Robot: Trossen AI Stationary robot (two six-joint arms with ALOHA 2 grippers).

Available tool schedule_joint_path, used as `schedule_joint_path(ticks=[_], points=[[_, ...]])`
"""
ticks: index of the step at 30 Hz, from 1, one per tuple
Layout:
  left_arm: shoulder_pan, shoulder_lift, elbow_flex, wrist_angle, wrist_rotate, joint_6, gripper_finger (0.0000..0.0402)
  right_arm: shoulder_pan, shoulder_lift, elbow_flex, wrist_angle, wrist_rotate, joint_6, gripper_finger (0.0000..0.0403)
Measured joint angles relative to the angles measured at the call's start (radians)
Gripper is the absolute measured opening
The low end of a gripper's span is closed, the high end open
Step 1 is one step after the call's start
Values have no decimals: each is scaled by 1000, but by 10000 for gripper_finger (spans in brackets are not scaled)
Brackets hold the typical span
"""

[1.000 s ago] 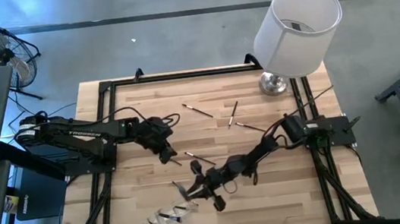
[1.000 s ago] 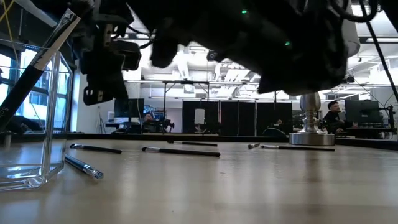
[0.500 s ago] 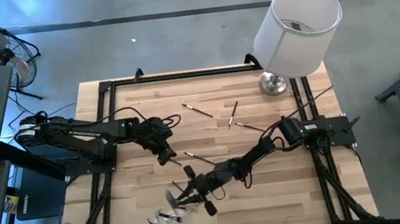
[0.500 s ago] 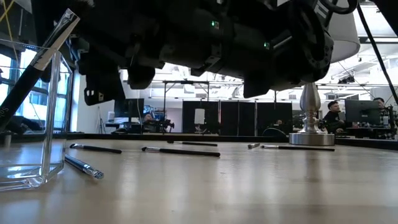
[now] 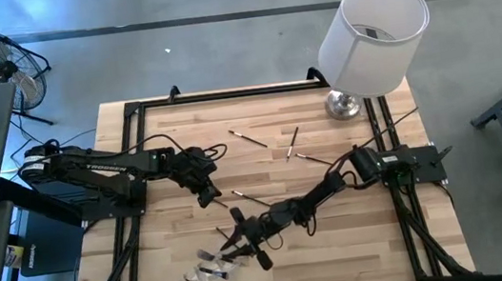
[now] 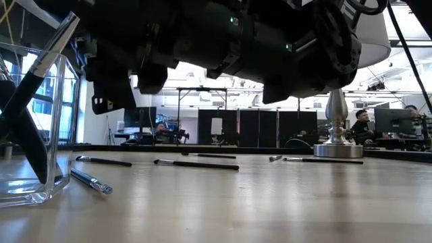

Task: Pick & Place Makeup Supplies
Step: Put the silver makeup brush into the transparent organizer

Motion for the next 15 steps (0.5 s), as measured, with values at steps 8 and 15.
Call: schedule_joint_path(ticks=[8, 15], points=[[0, 0, 0, 2, -2, -3, 0, -29, -48, -42, 23, -97, 43, 53], [0, 0, 0, 85, -3, -27, 0, -55, -291, -283, -215, -77, 65, 6]])
